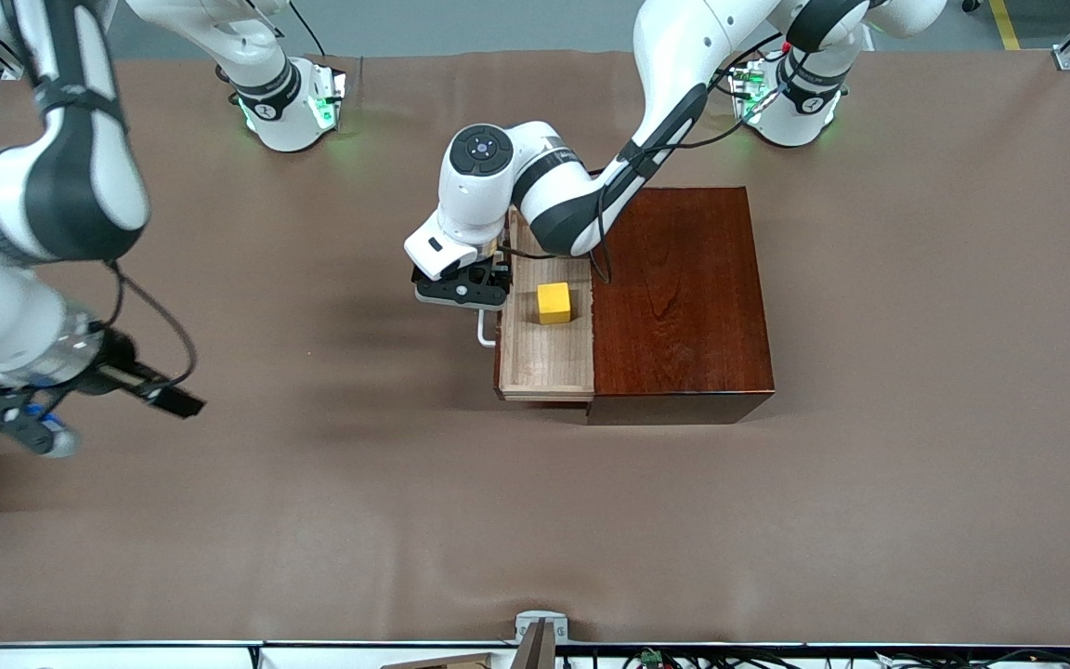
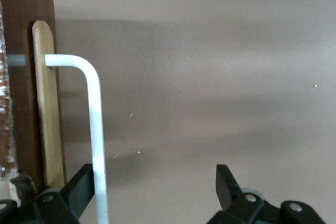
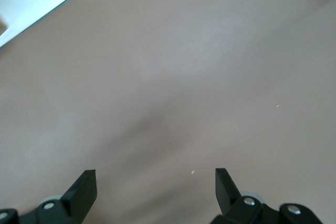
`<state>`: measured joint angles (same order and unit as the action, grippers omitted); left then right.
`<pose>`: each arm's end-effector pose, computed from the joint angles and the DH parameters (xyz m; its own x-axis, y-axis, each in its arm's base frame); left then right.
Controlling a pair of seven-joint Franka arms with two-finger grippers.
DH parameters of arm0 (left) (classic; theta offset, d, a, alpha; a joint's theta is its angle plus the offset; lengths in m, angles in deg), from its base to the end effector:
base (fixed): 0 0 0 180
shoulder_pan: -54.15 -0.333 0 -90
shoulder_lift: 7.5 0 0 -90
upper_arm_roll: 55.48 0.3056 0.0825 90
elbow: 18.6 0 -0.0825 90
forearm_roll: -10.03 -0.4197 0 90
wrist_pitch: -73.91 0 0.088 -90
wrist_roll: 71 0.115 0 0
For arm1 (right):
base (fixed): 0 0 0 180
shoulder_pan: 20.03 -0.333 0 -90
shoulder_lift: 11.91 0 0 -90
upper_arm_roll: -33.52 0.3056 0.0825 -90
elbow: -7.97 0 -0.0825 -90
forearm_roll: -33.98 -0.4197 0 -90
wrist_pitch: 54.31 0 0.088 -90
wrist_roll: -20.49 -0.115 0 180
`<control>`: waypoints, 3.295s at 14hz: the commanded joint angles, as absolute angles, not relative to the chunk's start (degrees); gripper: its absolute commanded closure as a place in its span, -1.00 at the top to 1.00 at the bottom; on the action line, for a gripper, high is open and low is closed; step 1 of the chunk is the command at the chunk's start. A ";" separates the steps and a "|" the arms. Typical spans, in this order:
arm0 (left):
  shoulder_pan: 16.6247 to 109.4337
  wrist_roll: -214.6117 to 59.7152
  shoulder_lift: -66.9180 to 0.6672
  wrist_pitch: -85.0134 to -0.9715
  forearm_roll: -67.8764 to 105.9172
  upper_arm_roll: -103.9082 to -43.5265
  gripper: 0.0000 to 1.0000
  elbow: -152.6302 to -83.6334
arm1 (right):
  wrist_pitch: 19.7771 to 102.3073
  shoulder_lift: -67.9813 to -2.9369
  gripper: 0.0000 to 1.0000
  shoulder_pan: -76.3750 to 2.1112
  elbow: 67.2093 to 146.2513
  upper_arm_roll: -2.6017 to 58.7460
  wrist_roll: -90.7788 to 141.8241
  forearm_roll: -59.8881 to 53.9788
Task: Open drawer, take yellow block, close drawer
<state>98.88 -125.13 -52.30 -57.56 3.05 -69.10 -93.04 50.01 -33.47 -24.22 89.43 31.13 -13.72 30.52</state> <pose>0.4550 -0.6480 0.2766 0.9950 -0.0471 0.0877 -0.0656 -0.9727 0.2225 0.7064 0.0316 0.4600 0.8383 -0.5452 -0.0056 -0.5448 -0.8371 -0.0488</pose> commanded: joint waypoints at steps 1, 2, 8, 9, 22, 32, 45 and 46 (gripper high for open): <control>102.93 -128.21 -54.70 -67.51 8.97 -71.39 1.00 -89.70 | 49.66 -35.11 1.00 -23.29 87.43 31.68 -14.31 29.58; 102.93 -128.21 -54.70 -67.51 8.97 -71.39 1.00 -89.70 | 49.66 -35.20 1.00 -23.29 87.51 31.68 -14.31 29.58; 102.93 -128.13 -54.70 -67.51 8.97 -71.30 1.00 -89.70 | 50.10 -35.55 1.00 -23.29 87.43 31.68 -14.31 29.50; 102.93 -128.21 -54.70 -67.51 8.97 -71.30 1.00 -89.70 | 50.27 -35.55 1.00 -23.29 87.43 31.68 -14.31 29.58; 101.44 -127.95 -53.82 -64.71 8.80 -71.39 1.00 -89.87 | 50.54 -35.90 1.00 -23.02 87.34 31.68 -14.31 29.50; 100.38 -127.69 -53.12 -63.55 8.89 -71.92 1.00 -89.87 | 50.45 -35.90 1.00 -23.02 87.16 31.68 -14.23 29.50; 99.33 -125.41 -51.71 -56.09 8.01 -71.04 1.00 -89.87 | 50.45 -35.81 1.00 -23.02 87.16 31.68 -13.87 29.50; 99.33 -125.05 -51.63 -55.21 8.01 -70.95 1.00 -89.87 | 50.45 -35.81 1.00 -23.11 87.16 31.68 -13.87 29.50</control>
